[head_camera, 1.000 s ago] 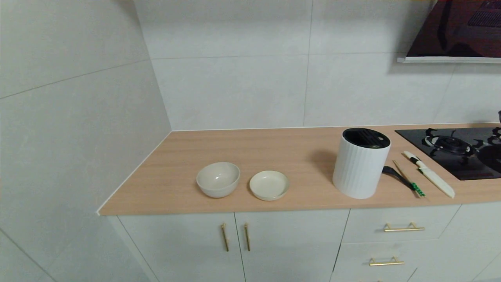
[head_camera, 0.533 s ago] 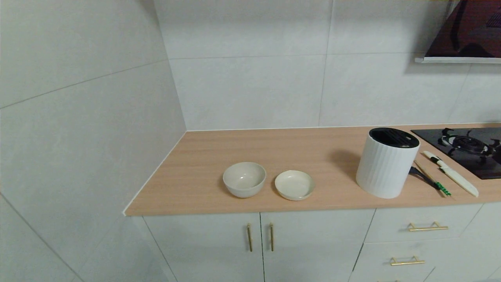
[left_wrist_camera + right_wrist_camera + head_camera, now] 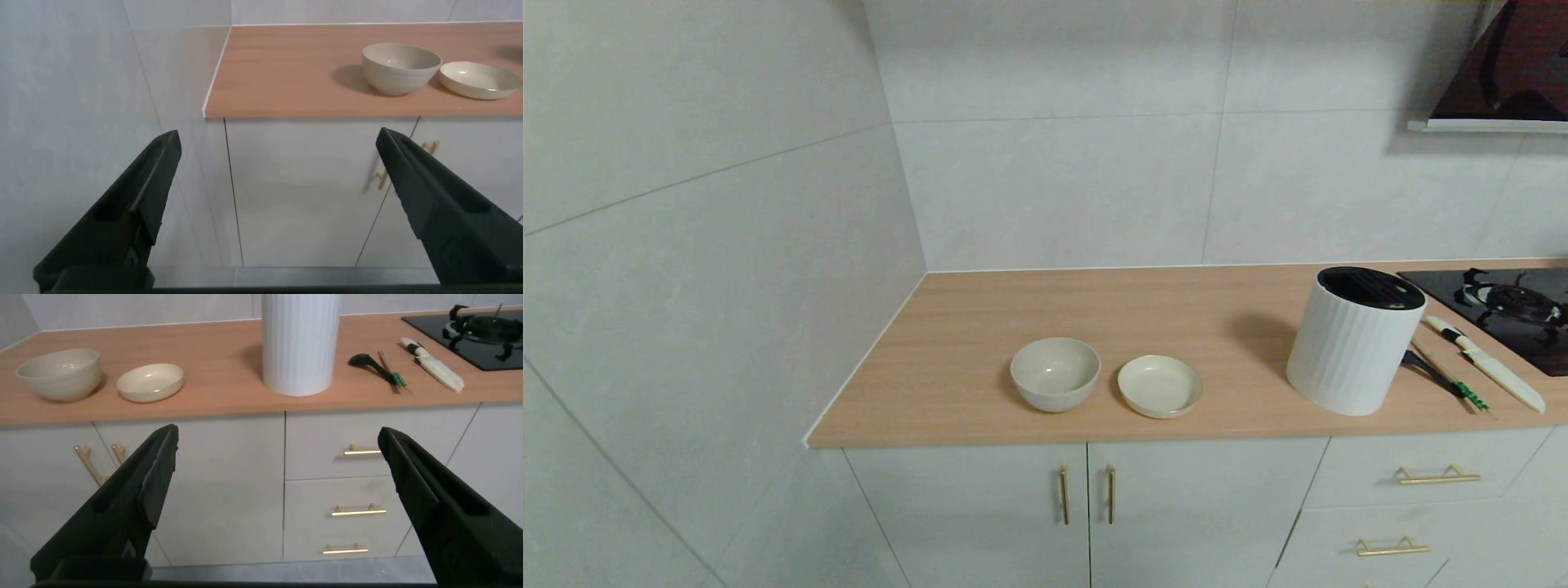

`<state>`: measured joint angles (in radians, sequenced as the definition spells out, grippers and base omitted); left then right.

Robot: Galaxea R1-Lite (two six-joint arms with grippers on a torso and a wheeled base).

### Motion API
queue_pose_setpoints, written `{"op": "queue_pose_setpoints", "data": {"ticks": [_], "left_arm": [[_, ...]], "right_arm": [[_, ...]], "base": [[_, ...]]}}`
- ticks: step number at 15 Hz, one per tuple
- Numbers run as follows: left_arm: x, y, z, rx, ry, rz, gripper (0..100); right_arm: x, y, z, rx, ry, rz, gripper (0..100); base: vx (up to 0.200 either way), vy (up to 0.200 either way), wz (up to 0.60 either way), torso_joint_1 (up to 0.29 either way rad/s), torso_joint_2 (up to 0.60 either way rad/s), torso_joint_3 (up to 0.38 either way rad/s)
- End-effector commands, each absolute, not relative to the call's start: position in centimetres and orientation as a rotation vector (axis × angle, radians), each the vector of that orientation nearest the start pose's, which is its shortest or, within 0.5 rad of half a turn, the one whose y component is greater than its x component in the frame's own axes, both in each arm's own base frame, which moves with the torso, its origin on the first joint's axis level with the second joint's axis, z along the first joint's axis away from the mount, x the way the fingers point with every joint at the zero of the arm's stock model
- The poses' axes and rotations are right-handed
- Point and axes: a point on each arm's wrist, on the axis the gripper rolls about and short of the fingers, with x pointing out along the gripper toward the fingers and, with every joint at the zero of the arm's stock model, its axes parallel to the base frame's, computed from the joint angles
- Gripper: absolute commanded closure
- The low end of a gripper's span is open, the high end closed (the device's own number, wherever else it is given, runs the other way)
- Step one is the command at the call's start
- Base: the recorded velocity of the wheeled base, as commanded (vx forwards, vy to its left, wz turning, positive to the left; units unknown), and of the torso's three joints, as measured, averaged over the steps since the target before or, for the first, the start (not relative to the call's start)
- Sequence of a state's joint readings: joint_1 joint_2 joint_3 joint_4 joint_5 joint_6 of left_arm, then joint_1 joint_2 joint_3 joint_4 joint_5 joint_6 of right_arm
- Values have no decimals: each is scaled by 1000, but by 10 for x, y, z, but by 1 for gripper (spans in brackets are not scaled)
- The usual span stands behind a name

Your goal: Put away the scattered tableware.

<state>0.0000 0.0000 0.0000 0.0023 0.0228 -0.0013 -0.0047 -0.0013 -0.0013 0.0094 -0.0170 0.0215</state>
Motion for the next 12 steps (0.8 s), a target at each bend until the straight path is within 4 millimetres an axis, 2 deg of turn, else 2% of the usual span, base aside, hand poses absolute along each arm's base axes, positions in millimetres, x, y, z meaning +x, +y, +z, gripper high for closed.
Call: {"op": "queue_pose_setpoints", "data": {"ticks": [1,6,12], "left_arm": [[-23,1,75,-1,3,23,0],[-23,1,75,-1,5,23,0],[-23,1,75,-1,3,23,0]], "right_arm": [[-23,0,75,21,7,-22,0],[-23,0,75,21,9,-22,0],[-23,0,75,21,7,-22,0]], "base": [[0,0,0,0,0,0],[0,0,0,0,0,0],[0,0,0,-190,404,214]]}}
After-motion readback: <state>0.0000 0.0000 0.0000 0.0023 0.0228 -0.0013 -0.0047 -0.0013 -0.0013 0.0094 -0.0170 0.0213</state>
